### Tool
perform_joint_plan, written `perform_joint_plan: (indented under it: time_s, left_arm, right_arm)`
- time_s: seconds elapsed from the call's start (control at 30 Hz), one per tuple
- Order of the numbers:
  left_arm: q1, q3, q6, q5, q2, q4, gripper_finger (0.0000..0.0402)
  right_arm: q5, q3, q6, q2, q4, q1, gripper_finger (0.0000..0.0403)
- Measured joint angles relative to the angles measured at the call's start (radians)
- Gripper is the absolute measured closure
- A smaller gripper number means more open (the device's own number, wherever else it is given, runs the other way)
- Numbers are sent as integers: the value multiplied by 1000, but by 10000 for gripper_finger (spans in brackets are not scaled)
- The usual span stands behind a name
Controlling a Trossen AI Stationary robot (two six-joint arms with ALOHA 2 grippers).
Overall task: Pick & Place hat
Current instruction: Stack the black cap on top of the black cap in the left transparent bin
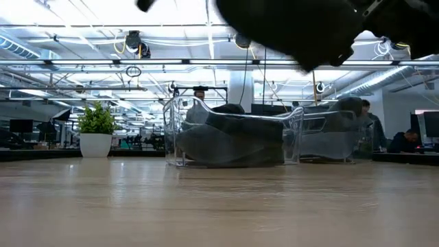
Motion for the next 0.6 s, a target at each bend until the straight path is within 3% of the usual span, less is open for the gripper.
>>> perform_joint_plan:
  time_s: [0.13, 0.43, 0.6]
  left_arm:
    - [21, 0, -51, -108, -84, -194, 397]
    - [150, -8, -191, -96, -54, -316, 397]
    - [169, -31, -127, -5, -59, -212, 398]
  right_arm:
    - [9, 0, -18, 0, 10, 16, 85]
    - [13, 0, -15, 1, 16, 16, 85]
    - [4, 0, -15, 1, 2, 17, 85]
